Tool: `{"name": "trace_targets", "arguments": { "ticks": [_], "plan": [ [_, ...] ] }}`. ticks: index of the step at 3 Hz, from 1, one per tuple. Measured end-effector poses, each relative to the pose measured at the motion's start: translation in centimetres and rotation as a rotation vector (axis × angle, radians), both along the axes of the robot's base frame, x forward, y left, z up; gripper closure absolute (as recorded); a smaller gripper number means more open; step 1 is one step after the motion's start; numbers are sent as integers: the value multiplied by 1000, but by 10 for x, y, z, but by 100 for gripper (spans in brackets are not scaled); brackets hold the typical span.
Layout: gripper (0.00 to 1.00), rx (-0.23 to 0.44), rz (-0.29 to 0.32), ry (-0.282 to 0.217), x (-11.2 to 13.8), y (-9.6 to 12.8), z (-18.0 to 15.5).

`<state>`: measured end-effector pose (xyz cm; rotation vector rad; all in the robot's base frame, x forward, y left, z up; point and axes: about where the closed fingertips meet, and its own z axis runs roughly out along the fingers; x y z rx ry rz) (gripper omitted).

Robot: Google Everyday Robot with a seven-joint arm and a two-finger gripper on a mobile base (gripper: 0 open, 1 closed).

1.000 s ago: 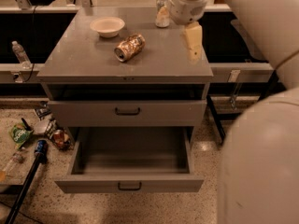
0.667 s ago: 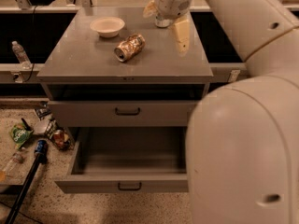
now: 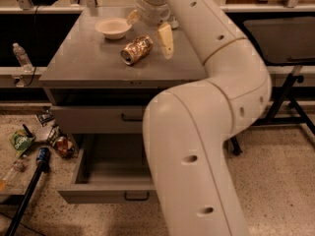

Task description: Place orange can into middle drawer

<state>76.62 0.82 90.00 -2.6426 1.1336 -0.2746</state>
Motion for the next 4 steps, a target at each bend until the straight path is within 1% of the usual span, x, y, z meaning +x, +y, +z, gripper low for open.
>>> {"name": "trace_targets", "arguments": {
  "ticks": [1,2,3,4],
  "plan": [
    [0,-17,38,11,16,18,-25],
    [2,-42,111,-12,31,40,-38],
    [25,-57,181,-23,34,51,-43],
    [47,-58,238,-2,34,63,-60]
  ]
}}
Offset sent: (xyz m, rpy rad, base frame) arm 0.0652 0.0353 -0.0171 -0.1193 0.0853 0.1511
